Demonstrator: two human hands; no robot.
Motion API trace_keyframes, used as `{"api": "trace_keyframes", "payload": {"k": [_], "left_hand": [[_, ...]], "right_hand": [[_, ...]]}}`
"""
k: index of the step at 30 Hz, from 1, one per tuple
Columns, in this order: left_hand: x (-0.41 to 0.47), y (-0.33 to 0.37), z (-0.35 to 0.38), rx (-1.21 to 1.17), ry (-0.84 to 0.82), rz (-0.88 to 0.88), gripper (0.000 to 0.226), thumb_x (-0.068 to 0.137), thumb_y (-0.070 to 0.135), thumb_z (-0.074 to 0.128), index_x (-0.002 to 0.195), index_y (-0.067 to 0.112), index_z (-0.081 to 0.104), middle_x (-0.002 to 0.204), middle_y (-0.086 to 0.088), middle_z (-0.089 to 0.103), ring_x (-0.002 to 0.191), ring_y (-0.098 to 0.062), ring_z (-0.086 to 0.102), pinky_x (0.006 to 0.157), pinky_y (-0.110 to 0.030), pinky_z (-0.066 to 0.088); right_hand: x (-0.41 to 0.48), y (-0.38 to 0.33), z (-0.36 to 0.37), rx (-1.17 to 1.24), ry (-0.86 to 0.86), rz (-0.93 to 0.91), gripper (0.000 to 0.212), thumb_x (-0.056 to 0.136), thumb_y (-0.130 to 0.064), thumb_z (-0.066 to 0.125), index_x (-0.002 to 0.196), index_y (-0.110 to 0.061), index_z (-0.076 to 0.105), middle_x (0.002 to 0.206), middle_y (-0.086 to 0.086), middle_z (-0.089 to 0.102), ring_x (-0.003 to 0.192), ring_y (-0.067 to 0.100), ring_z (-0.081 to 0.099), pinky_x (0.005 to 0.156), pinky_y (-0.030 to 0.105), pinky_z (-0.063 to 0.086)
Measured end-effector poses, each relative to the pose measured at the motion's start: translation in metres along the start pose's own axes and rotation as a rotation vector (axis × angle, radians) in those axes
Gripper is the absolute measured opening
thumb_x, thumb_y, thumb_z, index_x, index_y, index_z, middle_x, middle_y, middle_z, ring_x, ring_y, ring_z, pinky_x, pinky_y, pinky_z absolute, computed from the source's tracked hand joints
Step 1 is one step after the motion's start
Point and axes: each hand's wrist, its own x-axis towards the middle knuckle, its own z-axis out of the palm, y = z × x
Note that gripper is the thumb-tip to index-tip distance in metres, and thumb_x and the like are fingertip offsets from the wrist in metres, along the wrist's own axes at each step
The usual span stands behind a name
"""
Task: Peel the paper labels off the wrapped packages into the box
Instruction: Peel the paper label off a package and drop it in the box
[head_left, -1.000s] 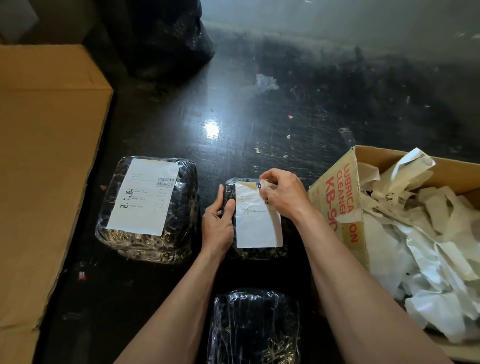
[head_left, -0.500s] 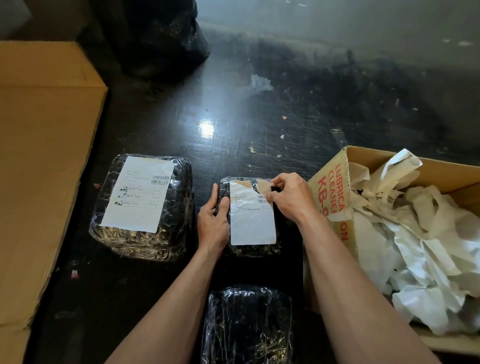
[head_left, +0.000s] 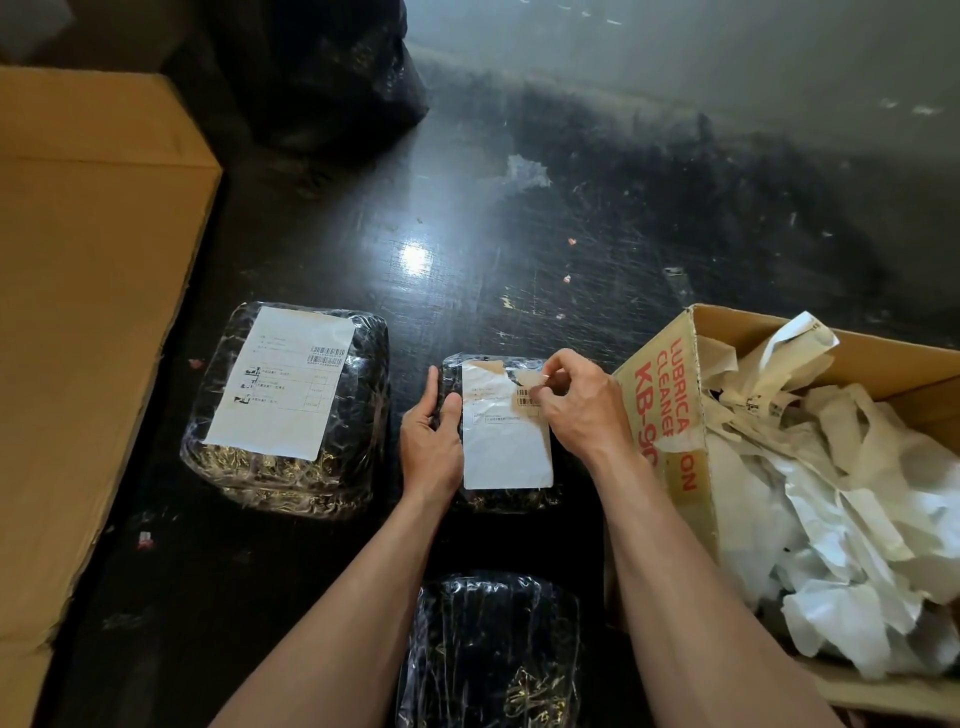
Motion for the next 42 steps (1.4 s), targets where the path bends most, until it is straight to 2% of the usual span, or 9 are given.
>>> {"api": "trace_keyframes", "payload": {"k": [3, 9, 13, 17, 27, 31, 35, 38, 42], "left_hand": [[-0.002, 0.002, 0.002, 0.010, -0.009, -0.002, 0.049, 0.095, 0.035, 0.064, 0.142, 0.044, 0.051, 0.121, -0.014, 0.072, 0.093, -0.019, 0.069, 0.087, -0.055, 0.058], [-0.001, -0.007, -0.003, 0.024, -0.008, -0.028, 0.044, 0.079, 0.055, 0.063, 0.118, 0.072, 0.051, 0.118, -0.008, 0.074, 0.091, -0.018, 0.069, 0.088, -0.057, 0.058], [0.000, -0.007, -0.004, 0.023, -0.008, -0.011, 0.042, 0.077, 0.060, 0.062, 0.115, 0.076, 0.051, 0.126, -0.007, 0.071, 0.117, -0.030, 0.066, 0.096, -0.055, 0.055], [0.003, -0.005, -0.001, 0.062, 0.015, 0.011, 0.048, 0.080, 0.059, 0.060, 0.122, 0.074, 0.045, 0.124, -0.004, 0.072, 0.115, -0.029, 0.067, 0.094, -0.055, 0.056], [0.005, -0.006, 0.006, 0.059, 0.027, 0.005, 0.048, 0.076, 0.063, 0.060, 0.119, 0.078, 0.045, 0.130, -0.001, 0.069, 0.118, -0.026, 0.065, 0.097, -0.054, 0.054], [0.003, -0.003, 0.006, 0.062, 0.041, 0.012, 0.051, 0.079, 0.059, 0.060, 0.127, 0.067, 0.045, 0.124, -0.010, 0.071, 0.103, -0.019, 0.070, 0.088, -0.048, 0.057], [0.007, -0.006, 0.007, 0.034, 0.068, 0.022, 0.050, 0.095, 0.034, 0.065, 0.143, 0.039, 0.052, 0.096, 0.007, 0.076, 0.066, -0.012, 0.055, 0.067, -0.035, 0.052], [0.008, -0.006, 0.006, 0.036, 0.077, 0.020, 0.049, 0.097, 0.029, 0.064, 0.145, 0.034, 0.052, 0.098, 0.019, 0.075, 0.072, -0.008, 0.055, 0.075, -0.038, 0.057], [0.004, 0.001, 0.006, 0.061, 0.068, 0.009, 0.049, 0.099, 0.025, 0.062, 0.146, 0.030, 0.050, 0.059, 0.044, 0.055, 0.077, -0.007, 0.053, 0.074, -0.030, 0.050]], "right_hand": [[0.001, 0.003, 0.002, 0.123, 0.014, 0.080, 0.045, 0.086, -0.004, 0.066, 0.123, -0.029, 0.061, 0.089, -0.007, 0.070, 0.089, 0.016, 0.068, 0.076, 0.030, 0.052], [0.005, 0.009, 0.021, 0.027, 0.034, 0.177, 0.019, 0.086, -0.016, 0.074, 0.103, -0.026, 0.077, 0.112, 0.001, 0.070, 0.104, 0.019, 0.066, 0.091, 0.034, 0.055], [0.001, 0.004, 0.017, -0.066, 0.038, 0.124, 0.016, 0.091, -0.011, 0.062, 0.088, -0.023, 0.072, 0.104, 0.001, 0.069, 0.096, 0.022, 0.064, 0.079, 0.039, 0.056], [-0.009, -0.007, 0.021, -0.051, 0.095, 0.015, 0.021, 0.087, 0.003, 0.048, 0.086, -0.014, 0.061, 0.088, 0.004, 0.068, 0.085, 0.028, 0.062, 0.071, 0.041, 0.053], [-0.017, -0.004, 0.017, 0.099, 0.144, 0.025, 0.011, 0.090, -0.007, 0.062, 0.091, -0.015, 0.070, 0.088, -0.001, 0.074, 0.083, 0.020, 0.068, 0.073, 0.036, 0.055], [-0.023, -0.003, 0.012, 0.182, 0.115, 0.041, 0.020, 0.091, -0.004, 0.060, 0.084, -0.019, 0.071, 0.077, -0.010, 0.069, 0.070, 0.004, 0.061, 0.058, 0.016, 0.041], [-0.029, -0.001, 0.008, 0.198, 0.082, -0.020, 0.020, 0.090, -0.004, 0.061, 0.083, -0.020, 0.071, 0.076, -0.012, 0.067, 0.072, 0.005, 0.062, 0.061, 0.024, 0.046], [-0.033, 0.000, 0.010, 0.146, 0.074, -0.089, 0.020, 0.090, -0.005, 0.061, 0.087, -0.022, 0.071, 0.085, -0.008, 0.070, 0.087, 0.015, 0.066, 0.074, 0.034, 0.057], [-0.035, -0.002, 0.014, 0.162, 0.104, -0.103, 0.019, 0.087, -0.008, 0.061, 0.087, -0.025, 0.071, 0.086, -0.009, 0.071, 0.091, 0.018, 0.067, 0.079, 0.039, 0.058]]}}
